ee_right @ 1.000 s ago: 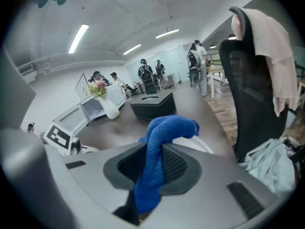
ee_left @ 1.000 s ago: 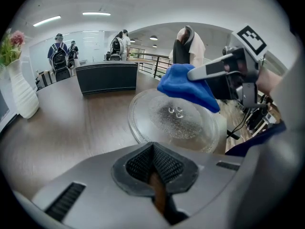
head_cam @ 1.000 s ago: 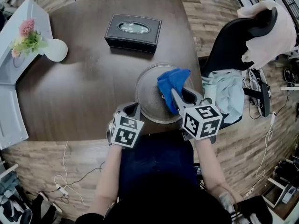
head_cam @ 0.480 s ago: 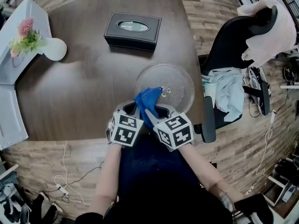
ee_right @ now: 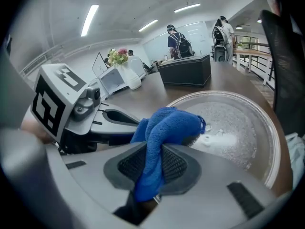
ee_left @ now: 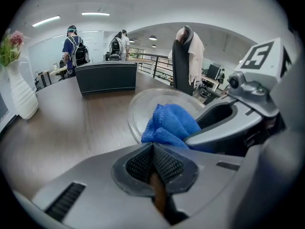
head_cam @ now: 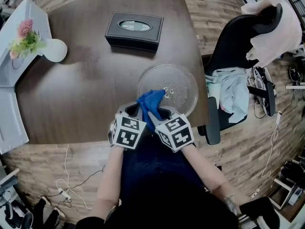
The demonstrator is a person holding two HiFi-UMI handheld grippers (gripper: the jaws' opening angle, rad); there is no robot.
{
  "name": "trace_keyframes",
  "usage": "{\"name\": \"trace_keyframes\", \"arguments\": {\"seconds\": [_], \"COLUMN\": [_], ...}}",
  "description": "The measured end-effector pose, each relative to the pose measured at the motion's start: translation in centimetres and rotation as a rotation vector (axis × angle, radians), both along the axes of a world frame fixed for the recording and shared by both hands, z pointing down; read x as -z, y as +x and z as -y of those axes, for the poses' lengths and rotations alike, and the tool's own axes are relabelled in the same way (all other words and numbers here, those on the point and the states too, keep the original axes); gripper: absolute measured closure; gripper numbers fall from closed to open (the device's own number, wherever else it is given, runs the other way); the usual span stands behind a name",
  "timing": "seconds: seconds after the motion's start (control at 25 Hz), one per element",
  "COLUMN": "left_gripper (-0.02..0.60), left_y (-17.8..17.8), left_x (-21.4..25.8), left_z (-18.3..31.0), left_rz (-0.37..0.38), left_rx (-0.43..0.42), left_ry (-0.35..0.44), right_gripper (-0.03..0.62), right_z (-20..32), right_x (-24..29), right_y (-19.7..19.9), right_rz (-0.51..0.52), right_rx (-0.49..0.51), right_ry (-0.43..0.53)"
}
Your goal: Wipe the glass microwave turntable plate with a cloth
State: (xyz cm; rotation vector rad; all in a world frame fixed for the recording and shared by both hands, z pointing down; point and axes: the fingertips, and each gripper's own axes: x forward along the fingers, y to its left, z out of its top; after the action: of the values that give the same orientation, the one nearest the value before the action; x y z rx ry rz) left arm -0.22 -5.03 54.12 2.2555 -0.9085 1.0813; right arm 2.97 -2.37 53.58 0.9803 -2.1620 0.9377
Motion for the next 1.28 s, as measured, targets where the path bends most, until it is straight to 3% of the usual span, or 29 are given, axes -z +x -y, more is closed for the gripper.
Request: {"name": "trace_keyframes", "arguments": {"seconds": [1.28], "left_gripper": [0.578], "left_y": [0.0], "left_x": [-0.1], "left_z": [0.0], "left_rz": [0.011], "left_rx": [0.006], "left_ry": [0.006], "right_gripper": [0.528], "right_z": [4.8], "right_x": [0.3], "right_y": [14.0], "right_rz": [-0.147], "right_rx": [-0.239], "right_ry": [0.031]}}
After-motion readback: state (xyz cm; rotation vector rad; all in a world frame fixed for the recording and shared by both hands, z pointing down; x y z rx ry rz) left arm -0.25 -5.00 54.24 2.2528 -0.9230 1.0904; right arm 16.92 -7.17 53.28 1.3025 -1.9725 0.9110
